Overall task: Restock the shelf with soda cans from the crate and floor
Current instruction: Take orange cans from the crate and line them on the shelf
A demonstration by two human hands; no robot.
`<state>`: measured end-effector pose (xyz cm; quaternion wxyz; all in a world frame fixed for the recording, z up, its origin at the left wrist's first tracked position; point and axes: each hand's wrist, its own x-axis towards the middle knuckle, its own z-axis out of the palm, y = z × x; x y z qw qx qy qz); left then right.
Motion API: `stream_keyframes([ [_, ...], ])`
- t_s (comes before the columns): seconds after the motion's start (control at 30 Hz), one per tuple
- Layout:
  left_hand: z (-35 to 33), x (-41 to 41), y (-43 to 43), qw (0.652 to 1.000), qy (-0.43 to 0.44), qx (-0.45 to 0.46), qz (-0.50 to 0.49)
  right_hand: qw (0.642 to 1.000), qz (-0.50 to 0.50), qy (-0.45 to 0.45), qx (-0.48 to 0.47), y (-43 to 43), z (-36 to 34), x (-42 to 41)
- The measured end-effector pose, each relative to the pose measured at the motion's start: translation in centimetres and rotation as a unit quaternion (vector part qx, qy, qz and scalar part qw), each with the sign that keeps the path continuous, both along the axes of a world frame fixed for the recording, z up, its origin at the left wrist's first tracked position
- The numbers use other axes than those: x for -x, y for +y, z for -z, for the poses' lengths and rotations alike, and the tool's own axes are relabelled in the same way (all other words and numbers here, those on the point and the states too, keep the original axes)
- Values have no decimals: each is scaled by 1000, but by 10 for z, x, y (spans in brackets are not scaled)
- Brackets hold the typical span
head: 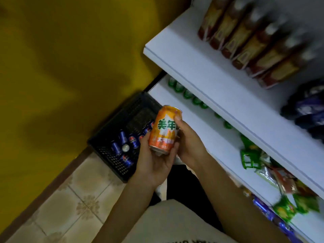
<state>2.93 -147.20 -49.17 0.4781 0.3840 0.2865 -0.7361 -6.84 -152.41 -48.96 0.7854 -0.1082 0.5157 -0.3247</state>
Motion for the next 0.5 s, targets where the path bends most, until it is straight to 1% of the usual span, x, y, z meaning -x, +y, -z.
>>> stream_keyframes([
  [0.1, -42, 16, 23, 995, 57, 39, 70, 997, 60, -6, 55, 34, -42, 22],
  [0.2, -74, 33, 39, 983, 98, 81, 133, 990, 59, 23, 122, 56, -79, 57],
  [0.23, -85, 41, 43, 978, 95, 100, 154, 986, 62, 36, 150, 62, -90, 69],
  [0.3, -104, 61, 51, 967, 60, 143, 200, 973, 82, 82, 197, 76, -112, 92],
  [0.37, -120, 86, 57, 944, -16, 198, 264, 955, 111, 137, 236, 90, -132, 117],
  [0.4, -126, 100, 60, 923, -77, 228, 300, 946, 124, 159, 255, 97, -143, 131],
  [0.43, -130, 114, 64, 895, -156, 255, 330, 936, 134, 178, 272, 104, -152, 146],
  [0.47, -134, 127, 68, 858, -246, 284, 350, 926, 143, 196, 289, 111, -161, 161],
  [0.5, -137, 140, 72, 809, -338, 320, 359, 916, 149, 216, 304, 118, -168, 178],
])
